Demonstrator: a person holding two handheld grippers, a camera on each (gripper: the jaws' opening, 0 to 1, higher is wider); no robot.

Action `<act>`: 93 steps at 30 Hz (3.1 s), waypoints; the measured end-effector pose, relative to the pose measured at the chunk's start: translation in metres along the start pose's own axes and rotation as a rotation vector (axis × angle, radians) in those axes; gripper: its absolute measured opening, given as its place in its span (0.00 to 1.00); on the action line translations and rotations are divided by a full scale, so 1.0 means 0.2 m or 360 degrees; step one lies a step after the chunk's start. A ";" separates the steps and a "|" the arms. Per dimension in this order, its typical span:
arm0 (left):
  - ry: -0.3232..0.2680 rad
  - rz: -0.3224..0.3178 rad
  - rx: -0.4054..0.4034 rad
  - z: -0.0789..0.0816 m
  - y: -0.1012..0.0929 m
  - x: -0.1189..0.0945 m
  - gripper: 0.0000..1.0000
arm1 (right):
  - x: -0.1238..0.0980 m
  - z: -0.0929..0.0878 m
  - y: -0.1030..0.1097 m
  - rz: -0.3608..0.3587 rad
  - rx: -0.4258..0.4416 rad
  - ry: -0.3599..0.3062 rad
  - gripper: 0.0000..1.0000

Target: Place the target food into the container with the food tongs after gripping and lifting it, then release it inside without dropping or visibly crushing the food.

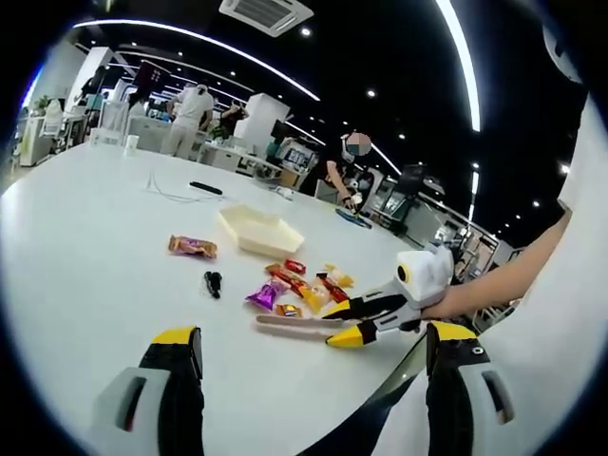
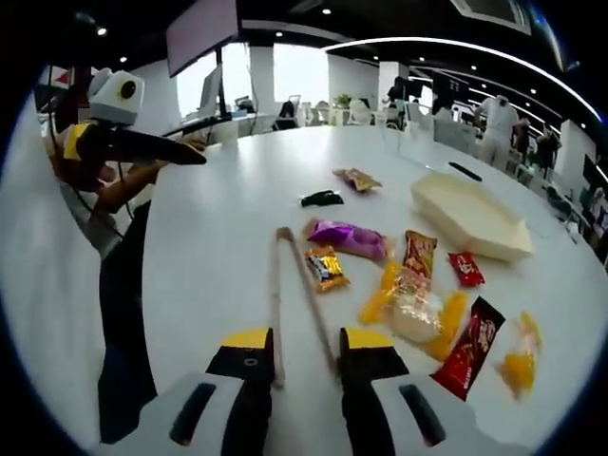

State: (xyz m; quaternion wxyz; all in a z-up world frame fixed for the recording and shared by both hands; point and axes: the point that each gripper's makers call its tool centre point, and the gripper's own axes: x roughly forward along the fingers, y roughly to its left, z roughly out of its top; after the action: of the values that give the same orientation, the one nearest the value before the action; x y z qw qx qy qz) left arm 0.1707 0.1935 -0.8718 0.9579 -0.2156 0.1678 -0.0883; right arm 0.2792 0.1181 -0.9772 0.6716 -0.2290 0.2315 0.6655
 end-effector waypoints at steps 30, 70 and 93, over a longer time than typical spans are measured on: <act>-0.0008 0.0006 -0.0011 0.01 0.02 -0.03 0.98 | -0.04 -0.02 0.12 0.0161 0.0630 0.0136 0.13; -0.0091 -0.0031 0.0008 0.17 0.07 -0.07 0.94 | -0.31 0.44 0.22 0.0398 0.0470 -0.0120 0.16; -0.0160 -0.0227 -0.0153 0.28 -0.05 -0.02 0.99 | -0.43 0.68 0.27 0.0570 0.0583 -0.0285 0.12</act>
State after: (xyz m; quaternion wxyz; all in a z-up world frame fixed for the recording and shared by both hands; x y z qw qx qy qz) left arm 0.1856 0.2075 -0.8191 0.9449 -0.2770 0.1076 -0.1372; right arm 0.2263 0.1346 -0.8166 0.5913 0.0006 0.3244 0.7383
